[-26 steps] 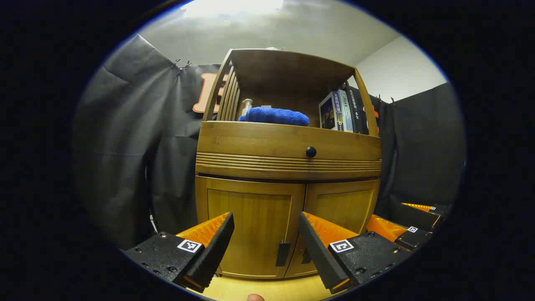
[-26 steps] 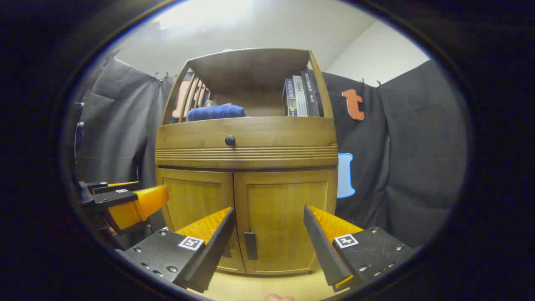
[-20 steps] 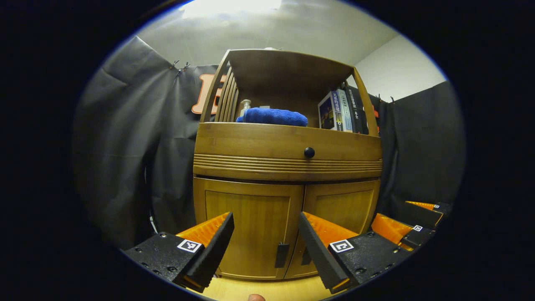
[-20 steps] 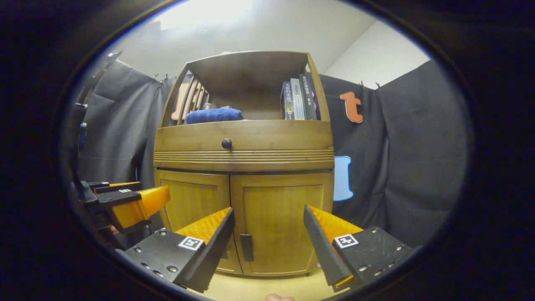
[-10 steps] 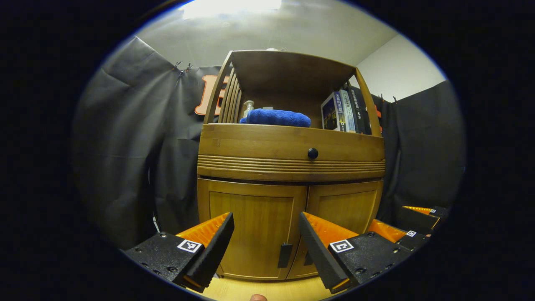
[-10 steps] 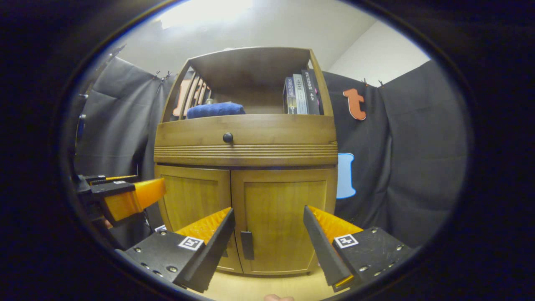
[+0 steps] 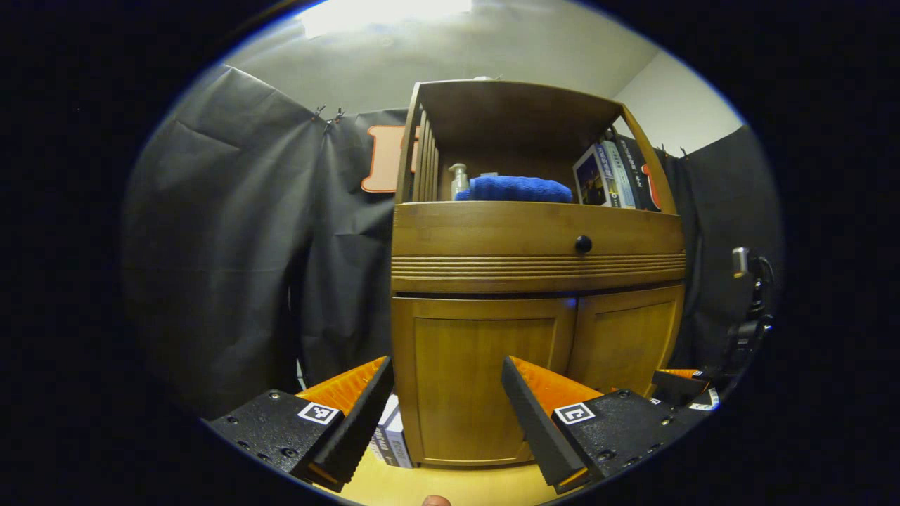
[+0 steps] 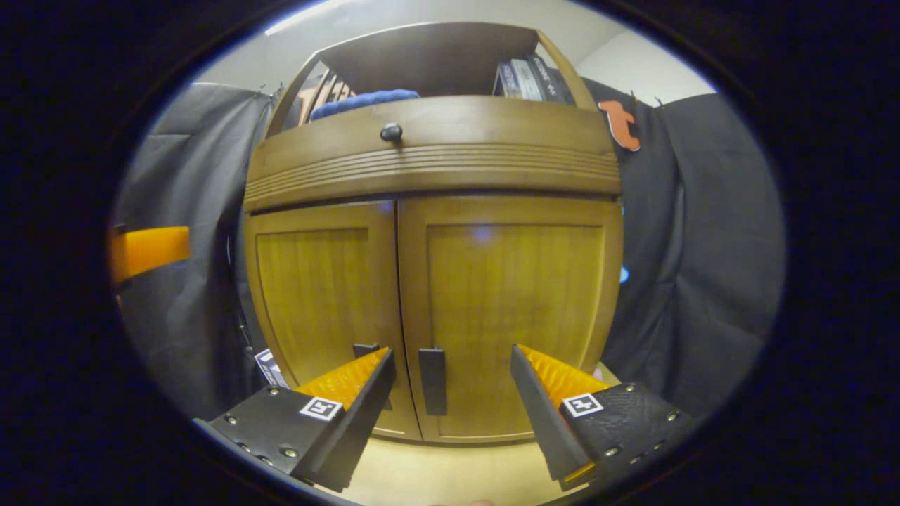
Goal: Open the right door of the double-door shoe cabinet with the right hand, and open the left door with the left hand.
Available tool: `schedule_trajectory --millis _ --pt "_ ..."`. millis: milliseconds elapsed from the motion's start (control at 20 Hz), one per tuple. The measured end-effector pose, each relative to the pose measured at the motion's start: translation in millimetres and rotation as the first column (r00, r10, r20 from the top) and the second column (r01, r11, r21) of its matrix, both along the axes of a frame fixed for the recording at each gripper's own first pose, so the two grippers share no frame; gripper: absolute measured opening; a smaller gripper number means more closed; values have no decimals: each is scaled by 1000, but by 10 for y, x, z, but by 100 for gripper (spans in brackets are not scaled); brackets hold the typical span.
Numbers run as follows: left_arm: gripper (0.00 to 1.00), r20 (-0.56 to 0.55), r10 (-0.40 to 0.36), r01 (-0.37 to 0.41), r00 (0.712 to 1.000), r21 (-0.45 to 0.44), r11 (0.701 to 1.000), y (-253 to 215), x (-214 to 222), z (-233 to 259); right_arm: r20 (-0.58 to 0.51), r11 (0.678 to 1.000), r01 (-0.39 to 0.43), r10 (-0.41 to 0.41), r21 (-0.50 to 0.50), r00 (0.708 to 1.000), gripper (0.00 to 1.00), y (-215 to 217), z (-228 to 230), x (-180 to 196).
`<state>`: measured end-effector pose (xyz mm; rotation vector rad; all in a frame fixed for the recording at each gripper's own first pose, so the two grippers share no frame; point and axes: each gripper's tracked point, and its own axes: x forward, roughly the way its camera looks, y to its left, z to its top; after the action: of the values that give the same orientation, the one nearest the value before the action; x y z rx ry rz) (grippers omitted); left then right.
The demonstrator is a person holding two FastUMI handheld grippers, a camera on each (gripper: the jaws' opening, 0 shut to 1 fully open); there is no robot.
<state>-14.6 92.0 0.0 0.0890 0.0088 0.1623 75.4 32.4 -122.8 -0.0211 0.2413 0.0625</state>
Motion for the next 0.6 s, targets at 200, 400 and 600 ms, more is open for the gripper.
schedule_trajectory --millis 200,400,600 --pt "92 3 32 -32 999 7 999 337 16 -6 -26 999 26 -27 -47 999 86 63 -207 280" --pt "92 -15 54 -54 998 5 999 607 98 -62 -58 997 58 -61 -55 996 68 88 -412 460" --pt "92 -30 46 -46 998 1 999 702 226 -123 -91 997 54 -58 -55 994 63 119 -581 506"
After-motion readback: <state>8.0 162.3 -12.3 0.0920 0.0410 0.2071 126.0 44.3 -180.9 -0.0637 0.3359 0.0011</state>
